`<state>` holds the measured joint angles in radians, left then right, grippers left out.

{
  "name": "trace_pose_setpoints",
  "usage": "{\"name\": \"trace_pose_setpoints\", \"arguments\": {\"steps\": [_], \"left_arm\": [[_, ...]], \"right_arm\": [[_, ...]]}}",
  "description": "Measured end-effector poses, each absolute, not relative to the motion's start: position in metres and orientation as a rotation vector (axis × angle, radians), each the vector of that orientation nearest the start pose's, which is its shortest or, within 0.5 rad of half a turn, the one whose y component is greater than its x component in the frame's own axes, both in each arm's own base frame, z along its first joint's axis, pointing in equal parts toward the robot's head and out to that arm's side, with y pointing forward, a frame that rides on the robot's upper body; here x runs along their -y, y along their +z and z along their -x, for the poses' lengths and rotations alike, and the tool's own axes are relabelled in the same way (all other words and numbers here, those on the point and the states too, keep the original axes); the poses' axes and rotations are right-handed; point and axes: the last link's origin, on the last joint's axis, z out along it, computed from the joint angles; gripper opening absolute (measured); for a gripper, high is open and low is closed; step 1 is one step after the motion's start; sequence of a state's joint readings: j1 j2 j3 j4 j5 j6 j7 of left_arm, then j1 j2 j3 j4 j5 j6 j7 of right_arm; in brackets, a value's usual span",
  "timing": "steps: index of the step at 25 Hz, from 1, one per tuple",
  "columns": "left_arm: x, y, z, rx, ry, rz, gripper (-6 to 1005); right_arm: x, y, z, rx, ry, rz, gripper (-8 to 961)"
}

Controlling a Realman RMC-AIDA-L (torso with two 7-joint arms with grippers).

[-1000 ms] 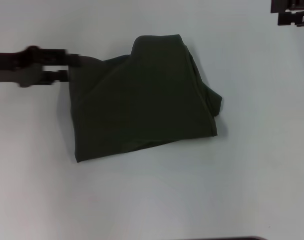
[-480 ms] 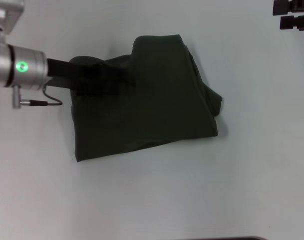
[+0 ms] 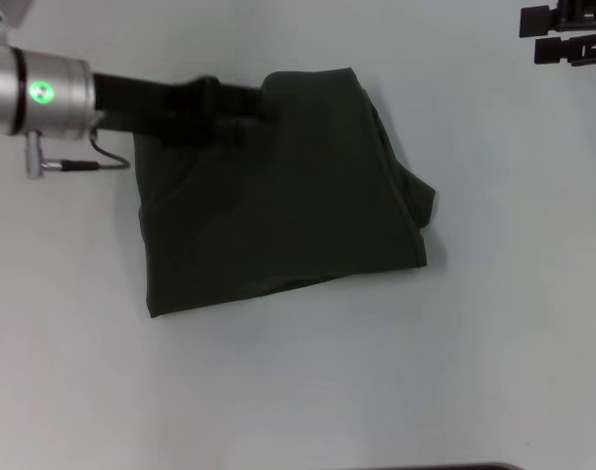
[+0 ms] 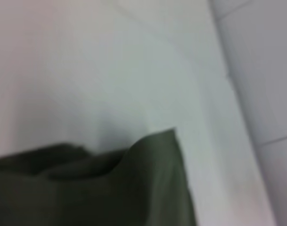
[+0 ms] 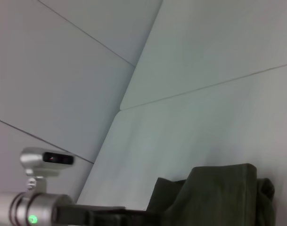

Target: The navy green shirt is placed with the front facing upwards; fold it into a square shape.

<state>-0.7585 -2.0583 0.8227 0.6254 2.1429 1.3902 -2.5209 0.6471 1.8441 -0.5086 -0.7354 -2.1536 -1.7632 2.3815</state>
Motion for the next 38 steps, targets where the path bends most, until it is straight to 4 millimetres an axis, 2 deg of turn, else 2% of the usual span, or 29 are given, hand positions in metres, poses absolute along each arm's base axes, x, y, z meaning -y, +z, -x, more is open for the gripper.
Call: {"name": "trace_pose_setpoints", "arguments": {"steps": [4, 7, 10, 14, 16, 17, 19, 24, 29, 32, 35, 38], "left_arm": [[-0.390, -0.001, 0.211, 1.903, -0.566, 2.361, 700], [-0.391, 0.021, 0.217, 1.924, -0.601, 2.337, 700], [-0.392, 0.045, 0.225, 1.957, -0.585, 2.308, 700], [-0.389, 0.076, 0.242, 2.002, -0.545, 2.243, 700], [-0.386, 0.088, 0.248, 2.011, -0.539, 2.213, 700], [-0.385, 0.092, 0.251, 2.014, -0.541, 2.200, 700], [-0.382, 0.100, 0.256, 2.009, -0.554, 2.183, 700], [-0.376, 0.108, 0.263, 2.008, -0.585, 2.151, 700], [-0.375, 0.114, 0.264, 1.993, -0.595, 2.146, 700], [-0.376, 0.116, 0.261, 1.974, -0.601, 2.153, 700], [-0.377, 0.115, 0.260, 1.967, -0.602, 2.161, 700], [-0.376, 0.114, 0.259, 1.963, -0.602, 2.166, 701]], "right_arm": [[-0.370, 0.099, -0.253, -1.774, 0.619, 2.408, 900], [-0.374, 0.071, -0.236, -1.798, 0.474, 2.503, 900], [-0.381, 0.053, -0.218, -1.763, 0.323, 2.589, 900], [-0.393, 0.041, -0.194, -1.693, 0.194, 2.654, 900], [-0.399, 0.035, -0.185, -1.647, 0.151, 2.665, 900], [-0.405, 0.026, -0.177, -1.611, 0.127, 2.661, 900], [-0.408, 0.020, -0.174, -1.598, 0.128, 2.648, 899], [-0.422, -0.014, -0.168, -1.587, 0.239, 2.528, 899], [-0.419, -0.052, -0.157, -1.703, 0.321, 2.481, 899], [-0.418, -0.068, -0.150, -1.739, 0.353, 2.468, 899], [-0.422, -0.070, -0.153, -1.732, 0.363, 2.432, 900], [-0.429, -0.070, -0.165, -1.722, 0.373, 2.346, 900]]}}
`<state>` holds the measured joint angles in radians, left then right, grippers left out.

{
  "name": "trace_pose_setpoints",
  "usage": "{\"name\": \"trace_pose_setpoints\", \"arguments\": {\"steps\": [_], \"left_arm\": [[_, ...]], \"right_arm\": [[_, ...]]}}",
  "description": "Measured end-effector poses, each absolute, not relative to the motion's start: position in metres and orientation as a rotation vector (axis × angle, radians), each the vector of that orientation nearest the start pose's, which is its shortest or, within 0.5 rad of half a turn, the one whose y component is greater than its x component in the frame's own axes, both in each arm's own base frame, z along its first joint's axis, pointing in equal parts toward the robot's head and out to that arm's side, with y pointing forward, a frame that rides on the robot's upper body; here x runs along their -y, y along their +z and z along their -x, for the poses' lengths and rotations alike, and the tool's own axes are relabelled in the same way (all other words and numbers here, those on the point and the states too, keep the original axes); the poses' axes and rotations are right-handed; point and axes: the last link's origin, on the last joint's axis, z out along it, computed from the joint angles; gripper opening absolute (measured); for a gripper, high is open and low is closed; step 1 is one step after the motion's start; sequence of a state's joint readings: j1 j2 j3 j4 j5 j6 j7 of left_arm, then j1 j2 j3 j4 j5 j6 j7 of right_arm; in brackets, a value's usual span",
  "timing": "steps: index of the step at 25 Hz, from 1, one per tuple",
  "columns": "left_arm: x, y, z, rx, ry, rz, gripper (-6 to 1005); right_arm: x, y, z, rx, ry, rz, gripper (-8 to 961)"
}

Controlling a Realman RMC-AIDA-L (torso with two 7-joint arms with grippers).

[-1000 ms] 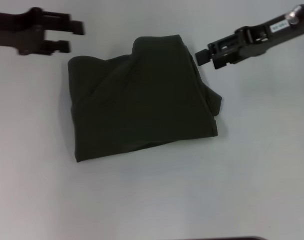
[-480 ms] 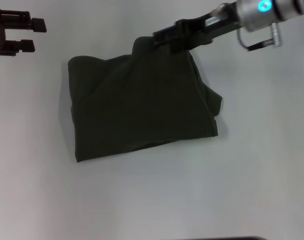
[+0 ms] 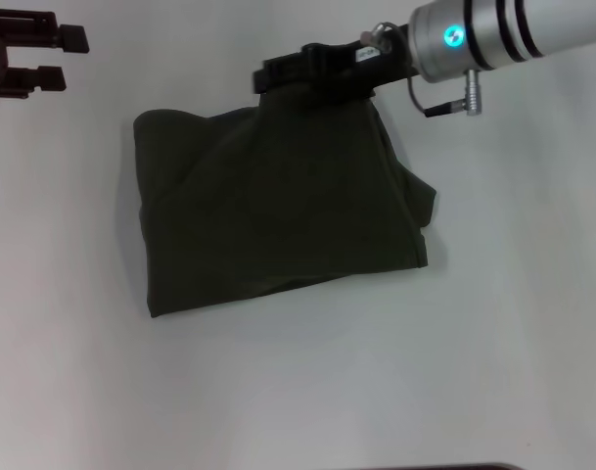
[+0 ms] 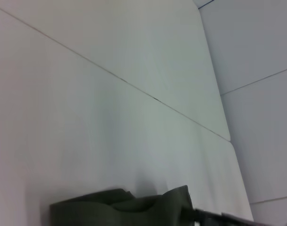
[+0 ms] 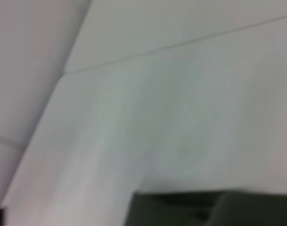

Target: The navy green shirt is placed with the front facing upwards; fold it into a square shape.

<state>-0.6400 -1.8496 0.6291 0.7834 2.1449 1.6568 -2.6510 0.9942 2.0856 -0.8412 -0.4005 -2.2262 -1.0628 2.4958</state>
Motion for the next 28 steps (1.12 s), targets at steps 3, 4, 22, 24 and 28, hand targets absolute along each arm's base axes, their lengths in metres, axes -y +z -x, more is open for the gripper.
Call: {"name": "trace_pose_setpoints", "arguments": {"steps": [3, 4, 22, 24, 28], "left_arm": [[-0.375, 0.113, 0.261, 1.965, -0.602, 2.164, 701], [-0.375, 0.113, 0.261, 1.965, -0.602, 2.164, 701], [-0.400, 0.047, 0.231, 1.786, -0.350, 2.290, 701], [-0.405, 0.034, 0.230, 1.756, -0.289, 2.284, 701], [-0.411, 0.018, 0.228, 1.734, -0.200, 2.260, 701]], "right_arm": [[-0.433, -0.067, -0.177, -1.717, 0.381, 2.279, 900], [-0.433, -0.066, -0.179, -1.717, 0.379, 2.270, 900], [-0.440, -0.034, -0.177, -1.737, 0.421, 2.261, 899], [-0.438, -0.035, -0.179, -1.746, 0.418, 2.260, 899], [-0.434, -0.036, -0.182, -1.773, 0.423, 2.264, 899]]}}
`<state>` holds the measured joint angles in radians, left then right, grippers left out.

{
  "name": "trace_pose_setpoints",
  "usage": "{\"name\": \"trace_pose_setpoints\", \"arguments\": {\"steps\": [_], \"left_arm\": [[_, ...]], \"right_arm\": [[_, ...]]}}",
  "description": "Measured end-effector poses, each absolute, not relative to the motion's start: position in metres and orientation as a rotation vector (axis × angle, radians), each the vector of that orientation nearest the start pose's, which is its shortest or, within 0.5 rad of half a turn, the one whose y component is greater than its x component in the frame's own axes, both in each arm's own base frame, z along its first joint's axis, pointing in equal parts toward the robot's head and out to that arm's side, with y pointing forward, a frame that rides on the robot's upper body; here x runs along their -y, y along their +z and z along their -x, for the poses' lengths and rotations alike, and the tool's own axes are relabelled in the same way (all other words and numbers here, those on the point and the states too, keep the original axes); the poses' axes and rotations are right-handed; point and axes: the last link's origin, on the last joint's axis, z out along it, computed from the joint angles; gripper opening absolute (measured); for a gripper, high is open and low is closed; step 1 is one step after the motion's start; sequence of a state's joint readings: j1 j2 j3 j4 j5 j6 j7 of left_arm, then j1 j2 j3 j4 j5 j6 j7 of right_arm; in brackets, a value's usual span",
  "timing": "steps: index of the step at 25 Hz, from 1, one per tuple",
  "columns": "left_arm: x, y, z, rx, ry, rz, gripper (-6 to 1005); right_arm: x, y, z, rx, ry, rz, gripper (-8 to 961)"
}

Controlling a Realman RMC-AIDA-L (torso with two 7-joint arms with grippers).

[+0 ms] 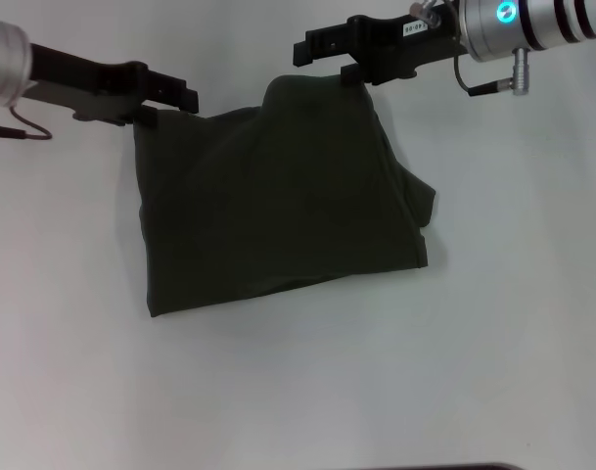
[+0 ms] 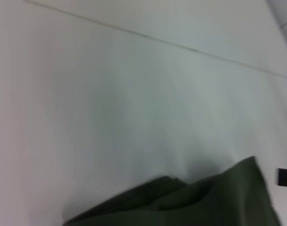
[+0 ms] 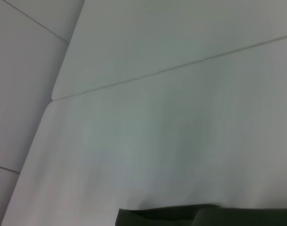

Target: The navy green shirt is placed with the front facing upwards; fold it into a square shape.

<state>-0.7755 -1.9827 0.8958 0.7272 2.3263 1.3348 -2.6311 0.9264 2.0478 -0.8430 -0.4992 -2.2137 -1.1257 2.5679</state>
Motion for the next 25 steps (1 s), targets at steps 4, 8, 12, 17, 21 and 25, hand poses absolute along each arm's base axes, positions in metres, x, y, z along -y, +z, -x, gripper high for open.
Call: {"name": "trace_pose_setpoints", "arguments": {"steps": [4, 8, 12, 17, 21, 25], "left_arm": [[-0.418, 0.011, 0.229, 1.698, -0.145, 2.210, 701], [-0.423, 0.010, 0.232, 1.663, -0.093, 2.177, 701], [-0.424, 0.008, 0.234, 1.645, -0.075, 2.161, 700], [-0.425, 0.000, 0.234, 1.625, -0.022, 2.166, 700], [-0.426, -0.007, 0.232, 1.607, 0.011, 2.162, 701], [-0.427, -0.011, 0.227, 1.601, 0.011, 2.177, 702]], "right_arm": [[-0.431, -0.034, -0.184, -1.802, 0.457, 2.256, 899], [-0.430, -0.034, -0.187, -1.810, 0.467, 2.251, 899], [-0.430, -0.033, -0.187, -1.810, 0.467, 2.252, 898], [-0.429, -0.034, -0.186, -1.810, 0.467, 2.257, 898], [-0.429, -0.034, -0.186, -1.810, 0.465, 2.263, 898], [-0.428, -0.034, -0.186, -1.810, 0.464, 2.263, 898]]}}
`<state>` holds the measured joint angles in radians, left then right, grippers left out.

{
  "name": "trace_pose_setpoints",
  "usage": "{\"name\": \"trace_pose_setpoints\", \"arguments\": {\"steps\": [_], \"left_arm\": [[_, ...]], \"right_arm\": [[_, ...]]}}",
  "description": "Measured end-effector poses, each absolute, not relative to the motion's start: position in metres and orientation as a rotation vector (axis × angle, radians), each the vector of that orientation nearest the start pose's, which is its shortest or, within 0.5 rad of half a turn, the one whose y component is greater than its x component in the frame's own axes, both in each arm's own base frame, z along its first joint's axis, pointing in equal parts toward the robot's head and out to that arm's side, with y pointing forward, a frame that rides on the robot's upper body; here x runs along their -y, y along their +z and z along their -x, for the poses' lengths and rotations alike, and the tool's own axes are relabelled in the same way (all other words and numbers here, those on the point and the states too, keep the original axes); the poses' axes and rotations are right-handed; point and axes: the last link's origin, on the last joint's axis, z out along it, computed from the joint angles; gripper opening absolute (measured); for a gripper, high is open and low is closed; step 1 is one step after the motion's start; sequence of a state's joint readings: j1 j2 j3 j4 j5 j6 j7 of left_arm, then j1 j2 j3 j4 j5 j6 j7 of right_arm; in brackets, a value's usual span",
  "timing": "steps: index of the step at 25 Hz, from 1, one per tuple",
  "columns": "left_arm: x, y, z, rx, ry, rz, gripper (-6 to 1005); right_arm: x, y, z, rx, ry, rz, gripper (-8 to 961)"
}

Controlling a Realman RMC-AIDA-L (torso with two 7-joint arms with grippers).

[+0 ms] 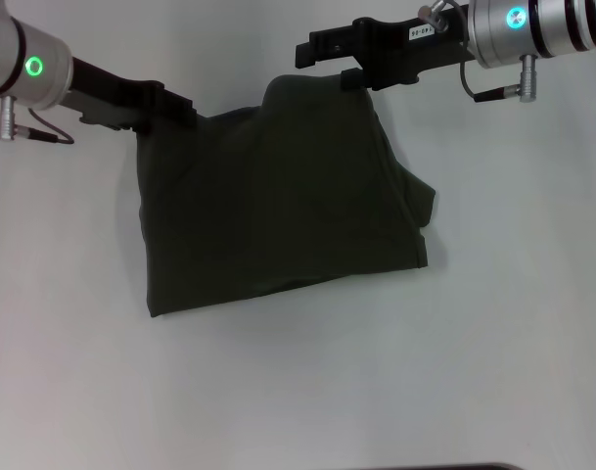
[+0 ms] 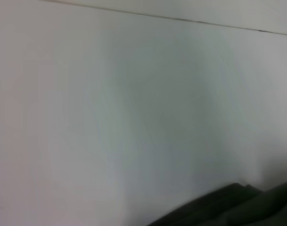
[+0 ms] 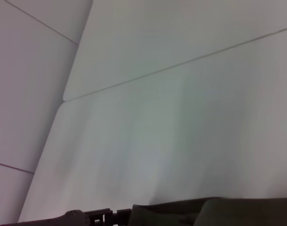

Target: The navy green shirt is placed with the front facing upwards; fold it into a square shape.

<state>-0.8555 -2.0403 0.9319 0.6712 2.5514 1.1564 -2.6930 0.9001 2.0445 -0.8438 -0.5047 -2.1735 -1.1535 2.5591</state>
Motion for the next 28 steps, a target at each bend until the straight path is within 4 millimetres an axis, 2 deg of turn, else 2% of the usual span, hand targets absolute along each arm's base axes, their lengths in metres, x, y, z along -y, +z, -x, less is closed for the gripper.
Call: {"name": "trace_pose_setpoints", "arguments": {"steps": [5, 15, 18, 28], "left_arm": [[-0.4265, -0.0139, 0.2213, 1.601, 0.025, 2.201, 709], [-0.4240, -0.0147, 0.2167, 1.594, 0.089, 2.235, 658], [-0.4242, -0.0138, 0.2167, 1.598, 0.085, 2.233, 457], [-0.4248, -0.0109, 0.2178, 1.608, 0.074, 2.222, 47]], "right_arm": [[-0.4279, -0.0338, -0.1880, -1.814, 0.464, 2.259, 898], [-0.4299, -0.0311, -0.1873, -1.802, 0.474, 2.255, 898], [-0.4303, -0.0309, -0.1871, -1.801, 0.475, 2.253, 897], [-0.4309, -0.0308, -0.1868, -1.798, 0.477, 2.252, 897]]}}
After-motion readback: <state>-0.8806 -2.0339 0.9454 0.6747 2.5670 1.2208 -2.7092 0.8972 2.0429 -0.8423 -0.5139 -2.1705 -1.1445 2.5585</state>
